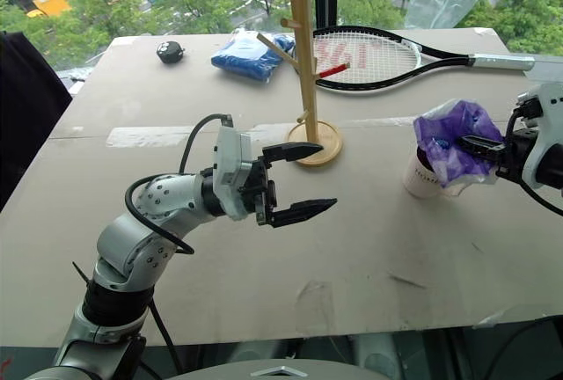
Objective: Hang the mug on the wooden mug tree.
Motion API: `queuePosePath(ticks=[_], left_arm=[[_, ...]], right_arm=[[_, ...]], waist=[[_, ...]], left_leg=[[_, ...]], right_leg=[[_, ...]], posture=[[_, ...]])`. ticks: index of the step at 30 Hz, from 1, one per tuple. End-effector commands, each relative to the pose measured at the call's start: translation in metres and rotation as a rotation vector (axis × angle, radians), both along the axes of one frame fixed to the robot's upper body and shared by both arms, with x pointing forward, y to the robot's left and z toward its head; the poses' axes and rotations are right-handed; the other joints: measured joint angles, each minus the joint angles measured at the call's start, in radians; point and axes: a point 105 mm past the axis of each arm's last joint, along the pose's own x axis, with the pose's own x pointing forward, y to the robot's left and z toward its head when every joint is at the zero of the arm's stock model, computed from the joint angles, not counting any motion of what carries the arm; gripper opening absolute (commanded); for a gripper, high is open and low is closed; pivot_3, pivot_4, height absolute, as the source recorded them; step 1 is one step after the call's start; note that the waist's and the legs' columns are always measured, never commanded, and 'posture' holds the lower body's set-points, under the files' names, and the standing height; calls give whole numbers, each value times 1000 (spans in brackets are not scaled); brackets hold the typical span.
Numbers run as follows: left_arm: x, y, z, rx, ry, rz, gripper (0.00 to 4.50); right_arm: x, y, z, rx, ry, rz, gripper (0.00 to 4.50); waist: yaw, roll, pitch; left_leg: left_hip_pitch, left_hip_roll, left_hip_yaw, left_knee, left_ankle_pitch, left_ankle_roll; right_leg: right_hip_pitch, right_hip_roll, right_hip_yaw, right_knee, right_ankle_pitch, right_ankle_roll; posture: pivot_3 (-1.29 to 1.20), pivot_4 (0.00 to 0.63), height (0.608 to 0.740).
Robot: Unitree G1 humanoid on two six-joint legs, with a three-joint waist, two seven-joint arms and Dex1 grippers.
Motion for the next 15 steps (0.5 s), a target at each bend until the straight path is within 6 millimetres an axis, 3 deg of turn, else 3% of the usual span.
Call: queuePosePath(ticks=[1,7,11,15], left_arm=[[-4,-3,9,-24,-39,-35,4500],[2,-10,9,-37,-16,-45,4500],[15,-20,16,-93,17,-31,4500],[23,-33,20,-114,11,-55,4500]], right_arm=[[-5,-14,27,22,-77,-48,61],[-5,-69,32,34,-96,-279,61],[-4,-120,22,4,-76,-526,61],[-5,-146,2,5,-33,-625,61]], waist=[[2,0,0],[4,0,0],[5,0,0],[1,2,-1]], left_leg=[[0,0,0,0,0,0],[0,0,0,0,0,0],[0,0,1,1,0,0],[0,0,3,1,0,0]], right_leg=[[0,0,0,0,0,0],[0,0,0,0,0,0],[0,0,0,1,0,0],[0,0,2,1,0,1]], posture=[[0,150,740],[0,150,740],[0,150,740],[0,150,740]])
